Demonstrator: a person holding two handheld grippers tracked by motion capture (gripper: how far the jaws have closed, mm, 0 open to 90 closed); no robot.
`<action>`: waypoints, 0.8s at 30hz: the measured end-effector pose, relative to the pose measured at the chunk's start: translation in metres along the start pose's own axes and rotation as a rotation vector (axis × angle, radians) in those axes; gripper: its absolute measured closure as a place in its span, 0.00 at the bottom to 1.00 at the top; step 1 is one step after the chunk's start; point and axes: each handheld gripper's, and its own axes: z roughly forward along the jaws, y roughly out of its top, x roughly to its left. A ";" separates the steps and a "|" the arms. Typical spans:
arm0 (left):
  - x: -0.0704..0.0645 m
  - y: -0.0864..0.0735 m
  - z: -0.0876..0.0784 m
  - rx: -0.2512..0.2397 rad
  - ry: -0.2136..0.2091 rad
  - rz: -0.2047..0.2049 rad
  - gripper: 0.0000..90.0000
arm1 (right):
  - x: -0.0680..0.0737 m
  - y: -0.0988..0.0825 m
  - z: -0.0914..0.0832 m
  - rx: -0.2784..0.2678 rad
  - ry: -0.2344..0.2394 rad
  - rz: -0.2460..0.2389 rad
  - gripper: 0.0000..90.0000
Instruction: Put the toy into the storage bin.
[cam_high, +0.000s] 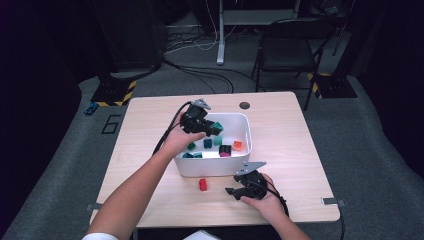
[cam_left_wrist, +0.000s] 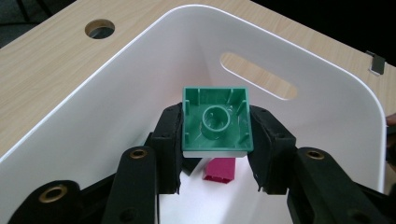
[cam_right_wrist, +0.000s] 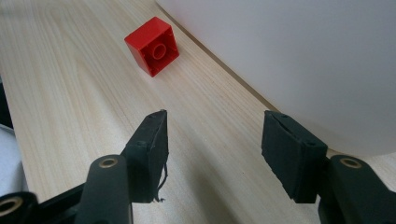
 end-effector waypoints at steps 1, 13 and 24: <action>0.000 0.001 0.003 0.003 0.002 0.002 0.65 | 0.001 0.000 0.000 0.001 0.003 0.005 0.45; 0.002 0.000 0.036 0.047 0.019 0.016 0.65 | 0.000 0.000 0.000 -0.001 0.004 -0.006 0.45; -0.002 0.001 0.023 0.038 0.036 0.002 0.51 | 0.000 0.000 0.000 0.001 0.007 0.000 0.45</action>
